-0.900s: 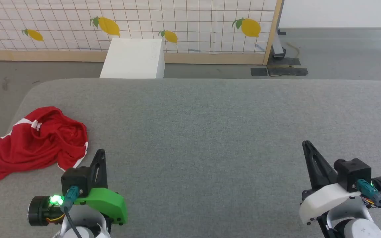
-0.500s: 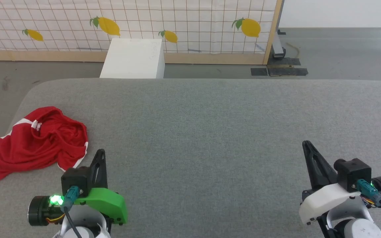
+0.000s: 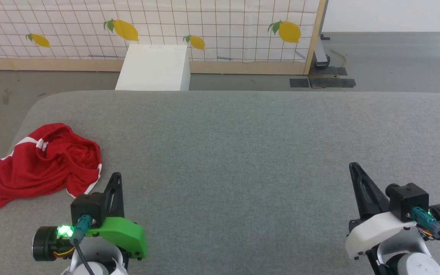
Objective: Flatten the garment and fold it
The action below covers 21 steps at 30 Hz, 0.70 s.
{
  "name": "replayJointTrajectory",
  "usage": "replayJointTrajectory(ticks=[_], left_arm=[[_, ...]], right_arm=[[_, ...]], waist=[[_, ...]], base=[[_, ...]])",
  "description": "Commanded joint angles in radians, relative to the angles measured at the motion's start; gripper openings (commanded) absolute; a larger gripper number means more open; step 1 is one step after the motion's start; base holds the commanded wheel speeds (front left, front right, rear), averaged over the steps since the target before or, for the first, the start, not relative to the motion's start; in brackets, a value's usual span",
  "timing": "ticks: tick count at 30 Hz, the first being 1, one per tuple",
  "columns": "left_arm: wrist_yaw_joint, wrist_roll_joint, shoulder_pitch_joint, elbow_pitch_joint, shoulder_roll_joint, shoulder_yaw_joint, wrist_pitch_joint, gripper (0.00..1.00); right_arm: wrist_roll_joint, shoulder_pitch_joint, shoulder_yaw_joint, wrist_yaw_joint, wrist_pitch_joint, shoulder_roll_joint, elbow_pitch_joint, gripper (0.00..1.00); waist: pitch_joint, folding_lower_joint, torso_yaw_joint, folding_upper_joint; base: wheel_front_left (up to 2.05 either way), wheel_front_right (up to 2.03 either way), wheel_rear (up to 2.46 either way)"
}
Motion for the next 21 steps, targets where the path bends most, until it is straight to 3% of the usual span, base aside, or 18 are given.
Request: replayJointTrajectory(ticks=[1, 5, 6, 21], left_arm=[[-0.001, 0.013, 0.011, -0.003, -0.003, 0.003, 0.001, 0.00], [-0.001, 0.013, 0.011, -0.003, -0.003, 0.003, 0.001, 0.00], [0.000, 0.000, 0.000, 0.000, 0.000, 0.000, 0.000, 1.00], [0.008, -0.022, 0.003, 0.012, 0.000, -0.012, -0.032, 1.00]], right_arm=[[-0.006, 0.012, 0.001, -0.001, 0.000, 0.001, -0.005, 0.00], [-0.006, 0.012, 0.001, -0.001, 0.000, 0.001, -0.005, 0.00], [0.000, 0.000, 0.000, 0.000, 0.000, 0.000, 0.000, 1.00], [0.035, 0.014, -0.021, 0.000, -0.032, 0.000, 0.023, 1.00]], waist=[[0.000, 0.0000, 0.000, 0.0000], [0.000, 0.0000, 0.000, 0.0000], [0.000, 0.0000, 0.000, 0.0000], [-0.002, 0.0000, 0.005, 0.0000]], base=[[0.00, 0.00, 0.00], [0.00, 0.00, 0.00], [0.00, 0.00, 0.00], [0.00, 0.00, 0.00]])
